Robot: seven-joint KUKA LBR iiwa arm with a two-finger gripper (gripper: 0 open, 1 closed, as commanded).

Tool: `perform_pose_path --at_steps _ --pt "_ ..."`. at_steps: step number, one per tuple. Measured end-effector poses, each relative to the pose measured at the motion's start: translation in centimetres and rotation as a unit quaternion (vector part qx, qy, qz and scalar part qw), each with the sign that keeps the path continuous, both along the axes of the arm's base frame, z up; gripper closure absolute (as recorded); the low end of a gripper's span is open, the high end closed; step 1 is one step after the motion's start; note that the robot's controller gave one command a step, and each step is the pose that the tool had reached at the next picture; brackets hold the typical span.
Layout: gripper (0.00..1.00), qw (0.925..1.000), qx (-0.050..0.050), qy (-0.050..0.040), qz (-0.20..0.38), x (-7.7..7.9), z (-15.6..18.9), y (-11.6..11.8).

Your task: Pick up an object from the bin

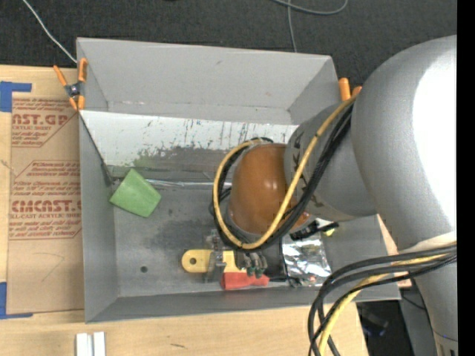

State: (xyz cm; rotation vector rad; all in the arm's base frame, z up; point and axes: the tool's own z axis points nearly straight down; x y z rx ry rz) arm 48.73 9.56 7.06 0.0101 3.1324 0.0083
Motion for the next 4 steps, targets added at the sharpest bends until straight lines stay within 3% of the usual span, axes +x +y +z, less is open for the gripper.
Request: perform_pose_path --at_steps 4 --pt "1.0 1.0 -0.001 0.0047 0.0 -0.3 2.7 0.0"
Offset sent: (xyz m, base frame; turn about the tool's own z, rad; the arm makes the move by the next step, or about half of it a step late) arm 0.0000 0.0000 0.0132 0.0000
